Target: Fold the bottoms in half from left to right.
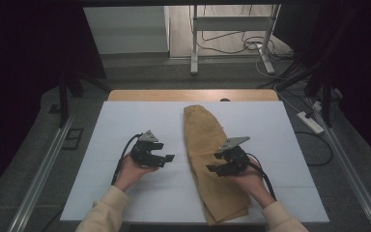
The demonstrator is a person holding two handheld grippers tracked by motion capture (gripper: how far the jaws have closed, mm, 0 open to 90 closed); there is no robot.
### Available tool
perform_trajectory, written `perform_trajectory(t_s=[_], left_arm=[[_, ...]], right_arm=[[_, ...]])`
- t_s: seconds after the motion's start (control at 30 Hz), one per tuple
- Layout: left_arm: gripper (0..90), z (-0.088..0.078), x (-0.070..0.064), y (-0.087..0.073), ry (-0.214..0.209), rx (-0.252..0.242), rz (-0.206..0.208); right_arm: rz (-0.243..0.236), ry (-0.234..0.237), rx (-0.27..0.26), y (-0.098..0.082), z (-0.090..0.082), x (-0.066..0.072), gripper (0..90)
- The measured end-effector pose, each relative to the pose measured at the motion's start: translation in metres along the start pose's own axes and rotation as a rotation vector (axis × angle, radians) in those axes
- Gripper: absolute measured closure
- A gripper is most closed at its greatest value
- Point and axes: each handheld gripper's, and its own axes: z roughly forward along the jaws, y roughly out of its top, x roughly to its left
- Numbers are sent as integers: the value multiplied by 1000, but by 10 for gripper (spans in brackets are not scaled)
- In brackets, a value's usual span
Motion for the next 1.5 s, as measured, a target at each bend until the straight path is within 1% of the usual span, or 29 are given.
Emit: perform_trajectory(t_s=[0.17, 0.4, 0.53, 0.67, 0.8, 0.97, 1.07, 1.17, 1.23, 1.3, 1.33, 1.5], left_arm=[[288, 0, 0, 0, 0, 0, 1], [288, -1, 0, 0, 2, 0, 2], [288, 0, 0, 0, 3, 2, 6], [287, 0, 0, 0, 4, 0, 7], [285, 0, 0, 0, 4, 0, 8], [283, 1, 0, -1, 4, 1, 6], [283, 1, 0, -1, 4, 2, 6], [281, 1, 0, -1, 5, 3, 8], [279, 1, 0, -1, 5, 4, 7], [279, 1, 0, -1, 5, 3, 6], [279, 1, 0, -1, 5, 3, 5], [278, 1, 0, -1, 6, 3, 5]], right_arm=[[-25, 27, 4, 4, 2, 13, 385], [-60, 60, 45, 5, 14, 33, 373], [-76, 69, 63, 6, 18, 40, 365], [-82, 68, 81, 6, 23, 46, 353], [-108, 45, 111, 4, 29, 51, 331], [-117, 35, 153, 1, 37, 54, 308], [-134, 21, 174, -1, 42, 57, 301], [-156, 4, 178, -1, 42, 59, 304], [-158, 1, 181, -1, 42, 59, 322], [-155, -2, 190, 0, 41, 58, 367], [-159, -4, 196, 0, 40, 58, 397], [-145, -15, 208, 2, 37, 55, 565]])
